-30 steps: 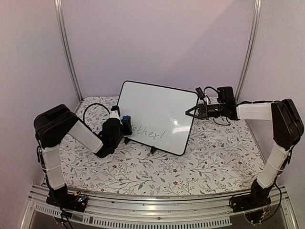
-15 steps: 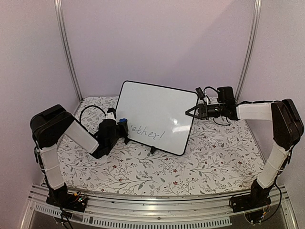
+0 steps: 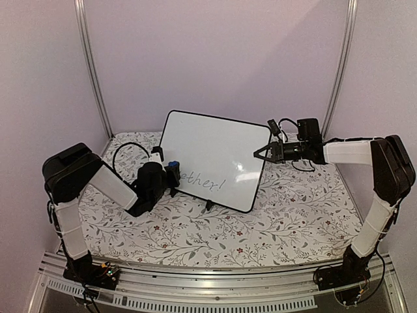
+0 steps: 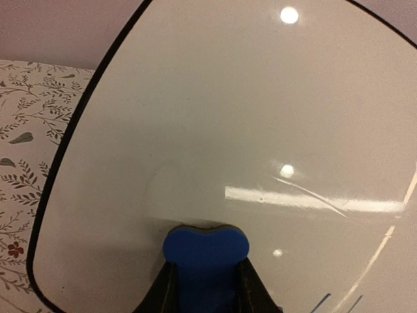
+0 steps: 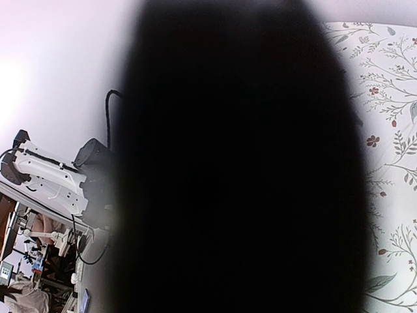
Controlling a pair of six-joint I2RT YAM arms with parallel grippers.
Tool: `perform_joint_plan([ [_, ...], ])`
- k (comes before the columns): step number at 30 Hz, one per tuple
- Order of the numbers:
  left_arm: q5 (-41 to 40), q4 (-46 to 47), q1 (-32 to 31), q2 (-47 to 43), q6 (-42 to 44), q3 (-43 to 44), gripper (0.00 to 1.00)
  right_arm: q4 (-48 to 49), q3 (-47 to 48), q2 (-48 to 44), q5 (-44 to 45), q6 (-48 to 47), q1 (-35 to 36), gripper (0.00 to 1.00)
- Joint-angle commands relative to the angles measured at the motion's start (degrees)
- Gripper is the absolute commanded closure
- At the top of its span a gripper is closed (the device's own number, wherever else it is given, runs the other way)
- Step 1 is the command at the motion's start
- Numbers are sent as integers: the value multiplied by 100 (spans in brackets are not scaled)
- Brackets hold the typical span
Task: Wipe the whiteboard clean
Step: Erase the center of the whiteboard.
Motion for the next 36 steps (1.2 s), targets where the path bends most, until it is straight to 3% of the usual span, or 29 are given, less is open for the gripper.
perform_joint_plan([
  [1, 627, -459, -326, 292, -50, -11, 100, -820, -85, 149, -373, -209, 223, 100],
  [13, -386, -1375, 165, 262, -301, -242, 100, -831, -88, 123, -365, -201, 222, 100],
  [21, -635, -1706, 315, 211, -217, -132, 100, -856, -93, 92, -357, -205, 225, 100],
  [28, -334, -1492, 223, 185, -36, -50, 100, -857, -102, 88, -356, -209, 222, 100],
  [36, 46, -1338, -412, 275, 310, 214, 100, -863, -87, 80, -347, -216, 225, 100],
])
